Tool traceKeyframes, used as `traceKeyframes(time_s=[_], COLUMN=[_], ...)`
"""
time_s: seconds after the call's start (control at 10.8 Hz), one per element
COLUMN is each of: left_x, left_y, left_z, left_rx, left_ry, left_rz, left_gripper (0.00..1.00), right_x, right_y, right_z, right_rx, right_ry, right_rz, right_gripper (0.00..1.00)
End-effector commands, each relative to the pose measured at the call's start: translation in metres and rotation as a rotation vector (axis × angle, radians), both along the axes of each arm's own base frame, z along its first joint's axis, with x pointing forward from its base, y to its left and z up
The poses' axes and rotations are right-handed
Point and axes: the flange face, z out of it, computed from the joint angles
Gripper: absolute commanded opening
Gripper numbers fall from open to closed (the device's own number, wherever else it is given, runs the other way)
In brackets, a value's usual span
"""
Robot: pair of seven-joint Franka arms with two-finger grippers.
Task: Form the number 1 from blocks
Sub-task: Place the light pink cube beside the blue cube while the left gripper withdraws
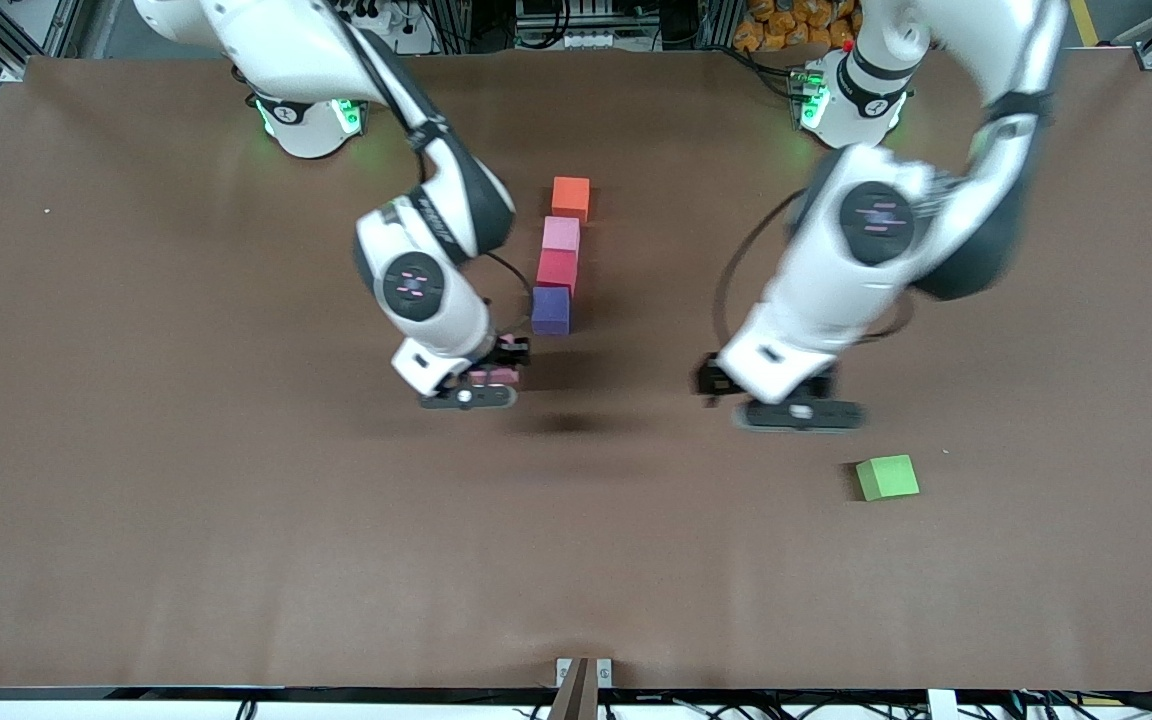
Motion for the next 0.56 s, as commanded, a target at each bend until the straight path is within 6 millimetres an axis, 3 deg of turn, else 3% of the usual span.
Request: traceKeyframes(time_s=[0.0,0.19,0.28,0.47], left_x=[-0.018,-0.027,-0.028,-0.039], left_y=[0.057,0.102,0.121,0.141], left_z=[0.05,0.086,0.094,0.105], left_rx=[0.034,0.048,0.046,0.049], left_ry=[0.038,0.037,0.027,0.017], left_rz=[-0.039,-0.052,-0.09,-0.096], left_gripper=[1.0,1.0,1.0,1.0], right_x=[-0.009,-0.026,-0.037,-0.042], right_y=[0.043,0.061,0.072,0.065], right_z=[-0.013,-0.02,-0.027,-0.034], right_rx=[0.013,0.01,0.003,-0.013], right_ry=[-0.061,-0.054,-0.047,-0.04], right_rz=[-0.019,-0.009,-0.014,-0.016], right_gripper=[0.47,0.48,0.48,0.48])
